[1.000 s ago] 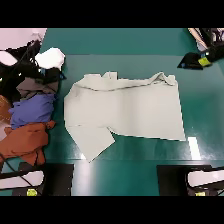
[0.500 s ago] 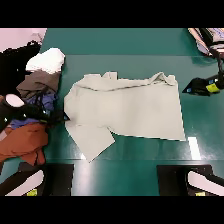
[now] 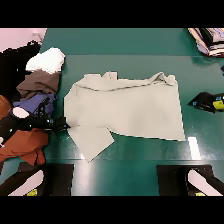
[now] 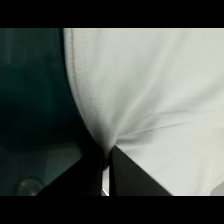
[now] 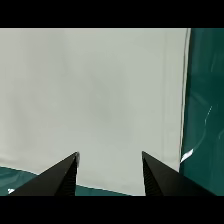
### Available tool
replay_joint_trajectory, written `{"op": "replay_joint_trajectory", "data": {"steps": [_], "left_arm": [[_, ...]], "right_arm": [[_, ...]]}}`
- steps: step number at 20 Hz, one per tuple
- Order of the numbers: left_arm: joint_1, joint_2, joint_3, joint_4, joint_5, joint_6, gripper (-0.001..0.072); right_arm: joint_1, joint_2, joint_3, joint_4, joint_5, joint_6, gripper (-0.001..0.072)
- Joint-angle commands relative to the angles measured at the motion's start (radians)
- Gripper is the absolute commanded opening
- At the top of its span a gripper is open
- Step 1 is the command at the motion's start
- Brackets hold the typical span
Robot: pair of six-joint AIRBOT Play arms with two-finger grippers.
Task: Fold the shirts.
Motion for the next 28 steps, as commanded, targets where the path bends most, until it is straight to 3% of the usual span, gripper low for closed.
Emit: {"op": "replay_joint_trajectory", "data": {"steps": [1,3,4,5,9,14,16,18,19,23,28], "left_arm": [[0.001,0.003,0.022,-0.016,0.018,0.018,0.0022],[0.001,0.003,0.076,-0.016,-0.008,0.019,0.0022],[0.001,0.003,0.103,-0.017,-0.021,0.022,0.0022],[0.001,0.003,0.122,-0.018,-0.025,0.026,0.0022],[0.001,0.003,0.144,-0.041,-0.024,0.037,0.0022],[0.001,0.003,0.144,-0.040,-0.025,0.037,0.0022],[0.001,0.003,0.144,-0.040,-0.027,0.037,0.0022],[0.001,0.009,0.145,-0.040,-0.024,0.043,0.0021],[0.001,0.027,0.151,-0.039,-0.019,0.043,0.0021],[0.001,0.165,0.348,-0.035,-0.051,0.034,0.0021],[0.001,0.272,0.855,-0.035,-0.132,0.032,0.0022]], "right_arm": [[-0.089,0.035,-0.127,-0.016,0.000,0.000,0.0447],[-0.157,0.042,-0.217,-0.065,0.009,-0.005,0.0460],[-0.196,0.035,-0.265,-0.076,0.013,-0.010,0.0519],[-0.229,0.024,-0.307,-0.076,0.011,-0.010,0.0522],[-0.269,-0.046,-0.433,-0.071,-0.027,-0.030,0.0446],[-0.150,-0.099,-0.463,-0.003,-0.099,-0.044,0.0430],[-0.092,-0.114,-0.463,-0.004,-0.100,-0.044,0.0250],[-0.043,-0.105,-0.462,-0.003,-0.102,-0.066,0.0017],[-0.024,-0.085,-0.450,-0.003,-0.100,-0.071,0.0016],[0.028,0.074,-0.249,0.005,-0.075,-0.069,0.0016],[0.057,0.241,0.257,0.005,-0.133,-0.043,0.0016]]}}
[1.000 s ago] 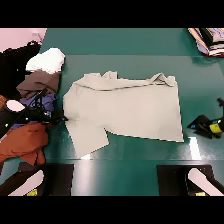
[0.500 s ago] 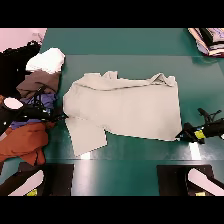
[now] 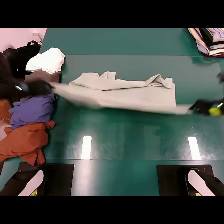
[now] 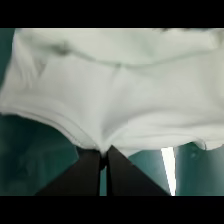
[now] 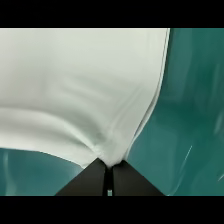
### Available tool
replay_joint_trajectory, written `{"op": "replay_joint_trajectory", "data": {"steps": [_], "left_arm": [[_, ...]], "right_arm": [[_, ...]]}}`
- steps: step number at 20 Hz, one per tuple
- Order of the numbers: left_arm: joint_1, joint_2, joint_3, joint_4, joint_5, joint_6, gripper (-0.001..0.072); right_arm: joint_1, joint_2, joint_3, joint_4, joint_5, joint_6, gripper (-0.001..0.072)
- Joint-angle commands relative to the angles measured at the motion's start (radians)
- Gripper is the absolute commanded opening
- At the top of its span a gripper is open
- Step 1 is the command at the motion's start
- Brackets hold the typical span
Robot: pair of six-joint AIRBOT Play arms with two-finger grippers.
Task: Fold the shirts.
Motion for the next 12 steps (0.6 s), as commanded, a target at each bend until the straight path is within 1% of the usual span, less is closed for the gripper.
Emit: {"op": "replay_joint_trajectory", "data": {"steps": [1,3,7,8,10,12], "left_arm": [[0.001,0.053,0.369,0.001,-0.050,-0.003,0.0022],[0.001,0.053,0.580,-0.002,-0.055,-0.023,0.0022],[0.001,0.053,0.912,-0.003,-0.045,-0.064,0.0021],[0.001,0.053,0.969,-0.003,-0.034,-0.082,0.0021],[0.001,0.053,1.061,-0.032,-0.018,-0.086,0.0021],[0.001,0.053,1.086,-0.075,0.002,-0.084,0.0021]], "right_arm": [[0.018,0.101,0.358,0.001,-0.055,0.013,0.0016],[0.018,0.121,0.559,-0.006,-0.075,0.013,0.0016],[0.017,0.129,0.878,-0.051,-0.050,0.015,0.0016],[0.017,0.129,0.935,-0.075,-0.043,0.023,0.0016],[0.017,0.129,1.023,-0.140,-0.027,0.040,0.0016],[0.017,0.096,1.098,-0.211,0.032,0.078,0.0015]]}}
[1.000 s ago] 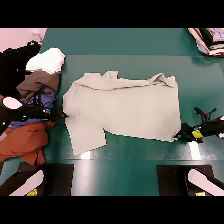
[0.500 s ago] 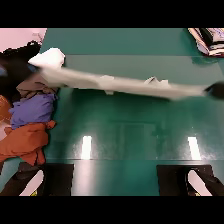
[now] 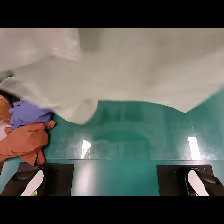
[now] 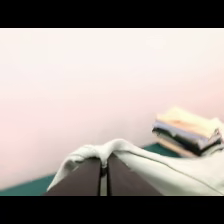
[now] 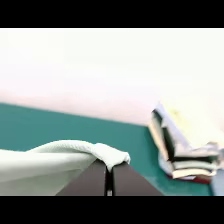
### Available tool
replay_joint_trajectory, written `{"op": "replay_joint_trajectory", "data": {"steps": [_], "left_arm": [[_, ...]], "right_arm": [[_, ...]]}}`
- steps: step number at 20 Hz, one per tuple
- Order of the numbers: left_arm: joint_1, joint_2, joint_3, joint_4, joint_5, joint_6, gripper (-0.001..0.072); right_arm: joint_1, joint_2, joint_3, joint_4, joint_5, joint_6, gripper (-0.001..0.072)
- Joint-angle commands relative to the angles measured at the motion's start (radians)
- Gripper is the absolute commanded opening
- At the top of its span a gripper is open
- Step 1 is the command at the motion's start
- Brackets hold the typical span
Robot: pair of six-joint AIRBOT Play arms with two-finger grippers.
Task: Fold the shirts.
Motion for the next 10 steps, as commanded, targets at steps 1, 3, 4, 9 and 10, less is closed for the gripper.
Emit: {"op": "replay_joint_trajectory", "data": {"steps": [1,3,4,9,10], "left_arm": [[0.001,-0.003,0.089,-0.034,0.030,-0.005,0.0021],[0.000,-0.015,0.006,-0.020,0.026,-0.006,0.0021],[0.000,-0.024,-0.072,-0.021,0.021,-0.006,0.0021],[0.000,-0.199,-0.460,-0.032,-0.160,-0.006,0.0021],[0.000,-0.251,-0.529,-0.032,-0.172,-0.006,0.0021]], "right_arm": [[0.001,-0.052,0.166,-0.112,0.108,0.046,0.0015],[0.001,-0.128,0.177,-0.109,0.215,0.046,0.0015],[0.002,-0.166,0.146,-0.095,0.256,0.046,0.0015],[0.085,-0.388,-0.154,-0.106,0.325,0.023,0.0015],[0.103,-0.444,-0.189,-0.106,0.323,0.017,0.0015]]}}
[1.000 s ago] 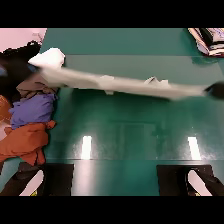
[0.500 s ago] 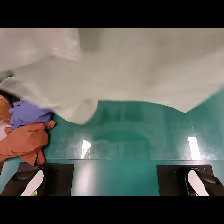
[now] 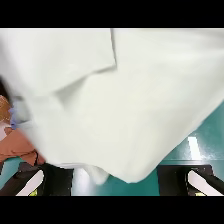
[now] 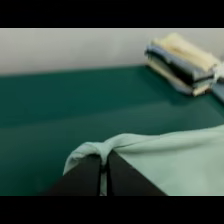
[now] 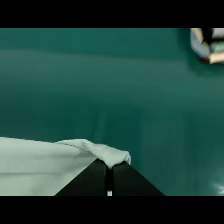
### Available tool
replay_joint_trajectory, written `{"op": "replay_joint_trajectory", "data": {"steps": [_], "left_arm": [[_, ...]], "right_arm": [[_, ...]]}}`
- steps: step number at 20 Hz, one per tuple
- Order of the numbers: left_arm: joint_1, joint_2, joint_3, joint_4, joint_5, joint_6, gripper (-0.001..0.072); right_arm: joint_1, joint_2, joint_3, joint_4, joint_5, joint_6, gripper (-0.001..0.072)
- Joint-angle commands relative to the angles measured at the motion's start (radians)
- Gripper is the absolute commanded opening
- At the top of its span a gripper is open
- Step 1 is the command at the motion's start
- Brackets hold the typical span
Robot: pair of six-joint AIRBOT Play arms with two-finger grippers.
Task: Fold the shirts.
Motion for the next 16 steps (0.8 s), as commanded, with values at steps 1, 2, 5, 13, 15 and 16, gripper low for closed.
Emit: {"op": "replay_joint_trajectory", "data": {"steps": [1,2,5,13,15,16], "left_arm": [[0.000,-0.158,-0.244,-0.011,-0.077,0.005,0.0022],[-0.010,-0.218,-0.293,-0.005,-0.061,0.018,0.0021],[-0.083,-0.443,-0.333,0.005,0.080,0.078,0.0021],[-0.145,-0.766,-0.079,0.012,0.372,0.089,0.0022],[-0.122,-0.766,-0.066,0.038,0.278,0.089,0.0022],[-0.106,-0.766,-0.064,0.053,0.195,0.089,0.0022]], "right_arm": [[0.057,-0.183,-0.145,-0.008,0.038,-0.020,0.0015],[0.066,-0.241,-0.167,-0.007,0.031,-0.021,0.0015],[0.074,-0.431,-0.164,-0.007,-0.028,-0.020,0.0015],[0.072,-0.712,0.113,-0.007,-0.128,-0.019,0.0015],[0.072,-0.708,0.102,-0.007,-0.110,-0.019,0.0015],[0.072,-0.695,0.070,-0.007,-0.101,-0.019,0.0015]]}}
